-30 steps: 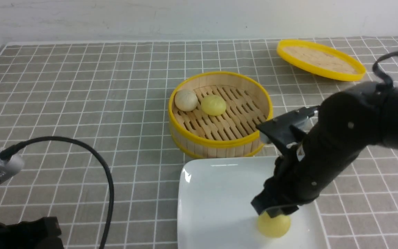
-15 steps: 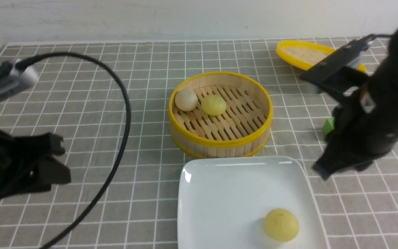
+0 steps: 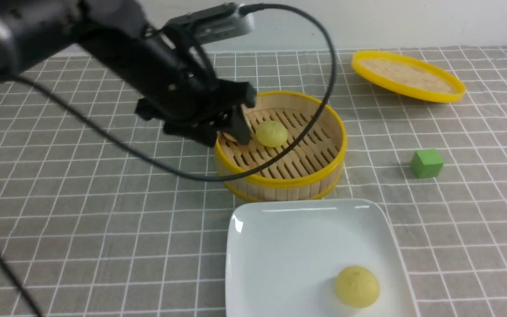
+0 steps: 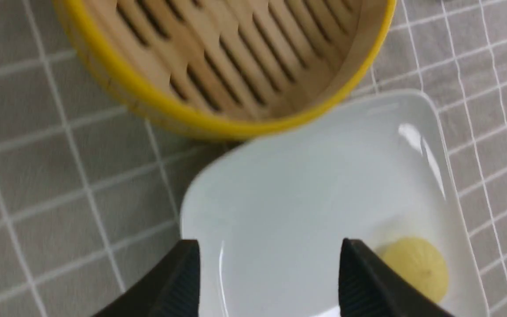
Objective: Put the steamed buns into the plate on the grey tablecloth.
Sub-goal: 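Reach into the bamboo steamer and grasp a bun with the left gripper, then carry the bun from the bamboo steamer to the plate with the left gripper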
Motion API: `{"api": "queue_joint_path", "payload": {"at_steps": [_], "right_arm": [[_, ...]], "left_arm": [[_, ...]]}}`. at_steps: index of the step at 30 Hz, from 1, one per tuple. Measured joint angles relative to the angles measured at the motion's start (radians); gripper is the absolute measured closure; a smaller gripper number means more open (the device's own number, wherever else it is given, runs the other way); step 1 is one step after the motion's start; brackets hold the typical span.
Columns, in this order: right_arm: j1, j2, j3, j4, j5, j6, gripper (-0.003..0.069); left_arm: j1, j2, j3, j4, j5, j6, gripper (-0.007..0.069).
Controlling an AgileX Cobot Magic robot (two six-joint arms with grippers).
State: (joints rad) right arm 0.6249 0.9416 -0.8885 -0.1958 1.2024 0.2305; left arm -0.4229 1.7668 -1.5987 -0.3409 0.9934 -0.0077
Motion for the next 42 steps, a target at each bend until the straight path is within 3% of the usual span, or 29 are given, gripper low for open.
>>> {"api": "queue_joint_path", "payload": {"at_steps": [4, 11, 23, 27, 29, 30, 31, 34, 42], "right_arm": [[0.0, 0.0, 0.046, 0.004, -0.03, 0.001, 0.0675], [0.0, 0.001, 0.051, 0.007, -0.076, 0.0, 0.0673], [0.0, 0.002, 0.052, 0.01, -0.099, 0.0, 0.0667], [0.0, 0.002, 0.052, 0.014, -0.099, 0.0, 0.0666], [0.0, 0.002, 0.052, 0.015, -0.1, 0.0, 0.0664], [0.0, 0.002, 0.052, 0.015, -0.1, 0.0, 0.0664], [0.0, 0.002, 0.052, 0.015, -0.1, 0.0, 0.0664], [0.0, 0.003, 0.052, 0.015, -0.101, 0.0, 0.0664], [0.0, 0.003, 0.053, 0.025, -0.102, 0.0, 0.0662]], "left_arm": [[-0.061, 0.241, -0.311, 0.126, 0.086, -0.046, 0.0184], [-0.081, 0.483, -0.633, 0.295, 0.193, -0.144, 0.0184], [-0.081, 0.598, -0.679, 0.444, 0.17, -0.178, 0.02], [-0.081, 0.618, -0.679, 0.455, 0.16, -0.178, 0.0297], [-0.081, 0.628, -0.679, 0.467, 0.158, -0.18, 0.0447], [-0.081, 0.628, -0.679, 0.467, 0.158, -0.18, 0.0447], [-0.081, 0.629, -0.679, 0.48, 0.158, -0.191, 0.0557], [-0.081, 0.617, -0.689, 0.484, 0.175, -0.194, 0.0606], [-0.081, 0.398, -0.725, 0.39, 0.243, -0.193, 0.0613]]}}
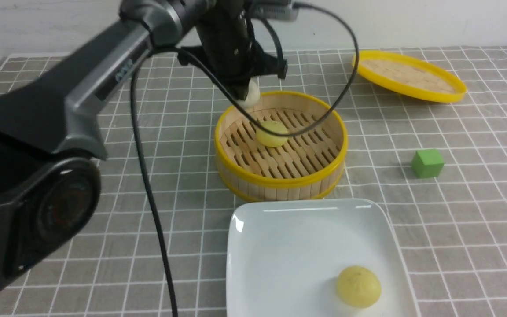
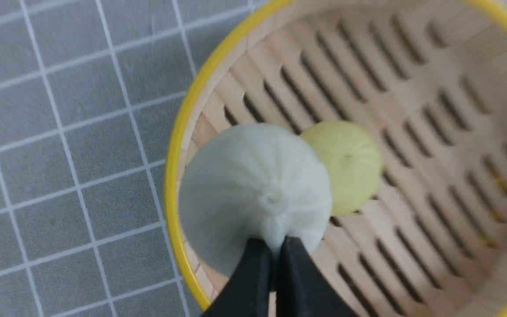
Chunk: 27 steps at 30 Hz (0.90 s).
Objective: Put the steamed buns into the plate on the grey tablecloth.
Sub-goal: 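Carry the bun from the bamboo steamer to the plate with the left gripper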
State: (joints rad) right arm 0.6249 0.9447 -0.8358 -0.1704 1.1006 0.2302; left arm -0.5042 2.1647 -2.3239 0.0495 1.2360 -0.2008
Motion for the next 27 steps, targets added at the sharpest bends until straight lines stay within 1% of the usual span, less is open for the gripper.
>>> {"api": "queue_joint_path", "payload": {"at_steps": [3, 6, 7, 8, 10, 11, 12, 13, 15, 17, 18, 19, 22, 24, 26, 27], "right_arm": [[0.0, 0.0, 0.0, 0.002, 0.0, 0.0, 0.066], [0.0, 0.0, 0.003, 0.004, 0.0, 0.0, 0.0659], [0.0, 0.0, 0.003, 0.004, 0.0, 0.0, 0.0659], [0.0, 0.0, 0.003, 0.004, 0.0, 0.0, 0.0658], [0.0, 0.0, 0.003, 0.004, 0.0, 0.0, 0.0658], [0.0, 0.0, 0.003, 0.004, 0.0, 0.0, 0.0657], [0.0, 0.0, 0.003, 0.004, 0.0, 0.0, 0.0657], [0.0, 0.0, 0.003, 0.004, 0.0, 0.0, 0.0657], [0.0, 0.0, 0.003, 0.004, -0.001, 0.0, 0.0656], [0.0, 0.0, 0.003, 0.004, -0.003, 0.0, 0.0655], [0.0, 0.0, 0.003, 0.004, -0.003, 0.0, 0.0655], [0.0, 0.0, 0.003, 0.004, -0.004, 0.0, 0.0654], [0.0, 0.0, 0.003, 0.007, -0.005, 0.0, 0.0653], [0.0, 0.0, 0.003, 0.011, -0.005, 0.0, 0.0651], [0.0, 0.0, 0.003, 0.013, -0.005, 0.0, 0.065], [0.0, 0.0, 0.003, 0.013, -0.005, 0.0, 0.065]], "left_arm": [[0.0, -0.111, 0.034, -0.068, 0.0, 0.0, 0.0613], [-0.001, -0.24, 0.195, -0.178, 0.0, 0.014, 0.061], [-0.001, -0.248, 0.225, -0.185, 0.0, 0.016, 0.061], [-0.015, -0.318, 0.393, -0.234, 0.0, 0.042, 0.0609], [-0.028, -0.339, 0.463, -0.245, 0.001, 0.051, 0.0608], [-0.057, -0.369, 0.596, -0.257, 0.001, 0.058, 0.0609], [-0.079, -0.379, 0.685, -0.261, 0.001, 0.062, 0.0609], [-0.088, -0.379, 0.699, -0.263, 0.001, 0.062, 0.0608], [-0.153, -0.38, 0.852, -0.265, -0.043, 0.066, 0.0604], [-0.193, -0.375, 0.909, -0.263, -0.11, 0.067, 0.0601], [-0.197, -0.374, 0.914, -0.263, -0.11, 0.067, 0.0601], [-0.223, -0.36, 0.951, -0.256, -0.172, 0.062, 0.0598], [-0.234, -0.341, 0.965, -0.251, -0.207, 0.047, 0.0587], [-0.236, -0.314, 0.967, -0.237, -0.224, 0.019, 0.0561], [-0.236, -0.289, 0.967, -0.216, -0.232, -0.016, 0.0509], [-0.236, -0.285, 0.967, -0.213, -0.232, -0.02, 0.0498]]}}
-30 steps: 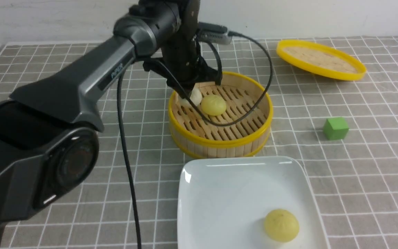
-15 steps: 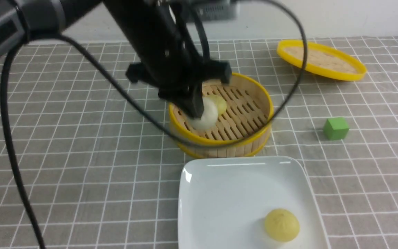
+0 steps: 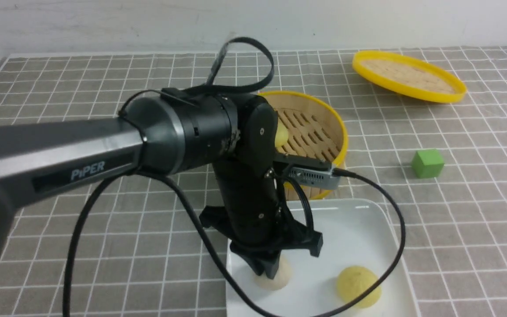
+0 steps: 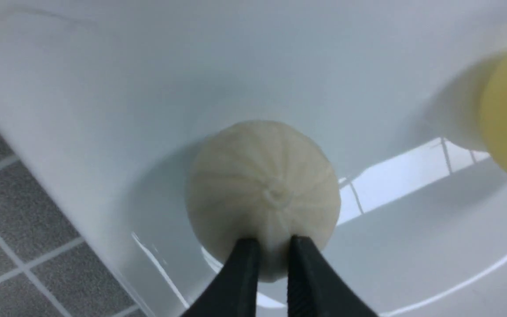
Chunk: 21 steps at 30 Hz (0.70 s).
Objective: Put the steamed buns into the plate on the grey tablecloth.
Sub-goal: 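Carry the bun from the bamboo steamer to the plate with the left gripper, then reach into the bamboo steamer and grasp a bun with the left gripper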
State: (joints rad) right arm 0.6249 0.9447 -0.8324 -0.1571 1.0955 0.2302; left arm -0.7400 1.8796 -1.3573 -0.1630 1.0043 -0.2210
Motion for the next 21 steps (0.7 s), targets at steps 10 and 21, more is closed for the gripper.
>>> {"api": "queue_joint_path", "payload": {"at_steps": [10, 21], "right_arm": [[0.0, 0.0, 0.002, 0.004, 0.0, 0.0, 0.0647], [0.0, 0.0, 0.002, 0.004, -0.005, -0.001, 0.0638]], "left_arm": [[0.016, 0.017, -0.217, 0.163, 0.037, -0.059, 0.0256], [0.173, 0.34, -0.837, 0.243, 0.14, -0.137, 0.0244]]}}
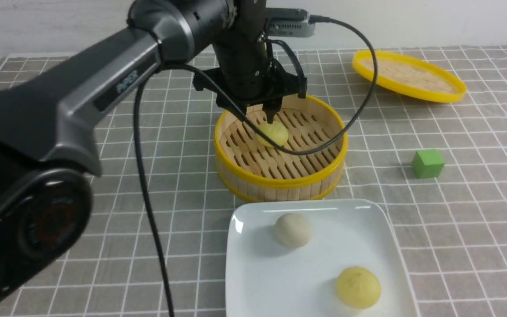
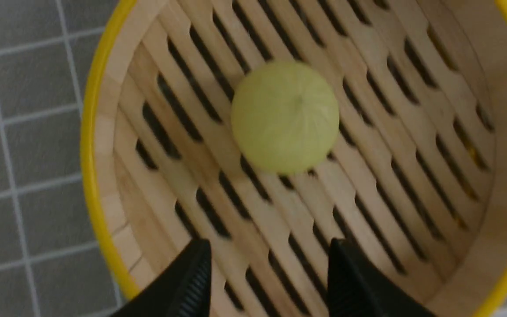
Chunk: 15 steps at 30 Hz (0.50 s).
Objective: Put the steamed buns into the plate on the grey tablecloth.
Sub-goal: 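Reach into the bamboo steamer and grasp a bun with the left gripper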
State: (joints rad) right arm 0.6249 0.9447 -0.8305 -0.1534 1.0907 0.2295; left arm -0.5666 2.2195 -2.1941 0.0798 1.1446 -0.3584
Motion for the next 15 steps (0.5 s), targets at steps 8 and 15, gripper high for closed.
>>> {"api": "queue_joint_path", "payload": {"at_steps": [8, 15], "right_arm": [[0.0, 0.0, 0.001, 0.003, -0.009, 0.0, 0.0631], [0.0, 0.0, 0.001, 0.003, -0.009, 0.0, 0.0622]], "left_arm": [[0.022, 0.233, -0.227, -0.02, 0.001, 0.0, 0.0244], [0.022, 0.281, -0.259, -0.023, -0.021, -0.001, 0.0397]]}}
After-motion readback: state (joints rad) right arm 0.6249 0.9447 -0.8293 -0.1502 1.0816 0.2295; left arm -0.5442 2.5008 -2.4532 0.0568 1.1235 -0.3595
